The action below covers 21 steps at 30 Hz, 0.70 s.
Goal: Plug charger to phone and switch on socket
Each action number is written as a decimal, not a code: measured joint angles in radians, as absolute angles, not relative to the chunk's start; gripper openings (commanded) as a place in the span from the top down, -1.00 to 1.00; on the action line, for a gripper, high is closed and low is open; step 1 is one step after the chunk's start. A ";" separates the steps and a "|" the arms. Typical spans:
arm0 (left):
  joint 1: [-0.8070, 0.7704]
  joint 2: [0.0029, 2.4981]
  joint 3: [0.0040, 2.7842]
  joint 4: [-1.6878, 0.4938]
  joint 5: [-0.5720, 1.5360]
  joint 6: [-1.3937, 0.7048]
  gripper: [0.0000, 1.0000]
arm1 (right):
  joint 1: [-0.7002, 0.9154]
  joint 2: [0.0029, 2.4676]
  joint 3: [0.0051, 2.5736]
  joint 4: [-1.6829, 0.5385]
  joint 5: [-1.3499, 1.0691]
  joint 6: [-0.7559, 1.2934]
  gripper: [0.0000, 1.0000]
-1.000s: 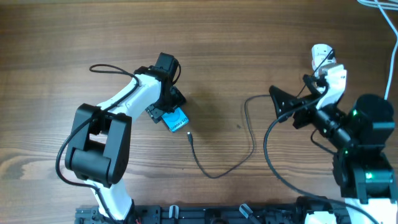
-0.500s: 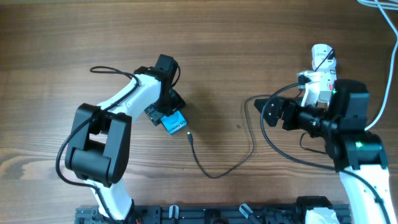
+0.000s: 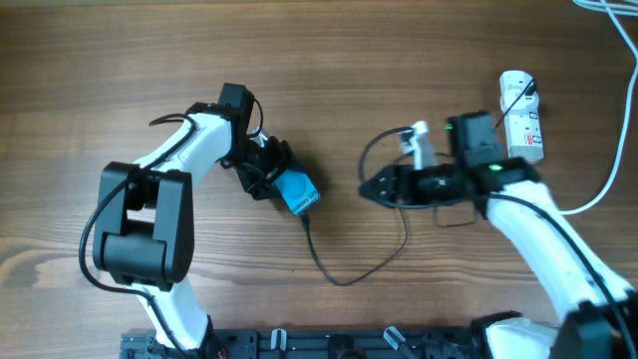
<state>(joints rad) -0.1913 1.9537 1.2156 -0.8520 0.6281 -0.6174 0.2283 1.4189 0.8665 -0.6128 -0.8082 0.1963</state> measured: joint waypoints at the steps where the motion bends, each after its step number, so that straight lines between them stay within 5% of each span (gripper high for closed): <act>1: -0.191 1.954 1.216 -0.854 0.637 -0.606 -0.39 | 0.278 1.464 0.867 -0.544 -0.809 0.214 -0.75; 13: -0.201 1.954 1.216 -0.868 0.657 -0.527 -0.44 | 0.511 1.766 0.871 -0.160 -0.830 0.398 -0.72; 16: -0.212 1.954 1.216 -0.868 0.657 -0.523 -0.46 | 0.544 1.773 0.871 -0.076 -0.794 0.455 -0.38; 21: -0.242 1.954 1.216 -0.864 0.657 -0.472 -0.47 | 0.547 1.773 0.872 -0.020 -0.748 0.533 -0.10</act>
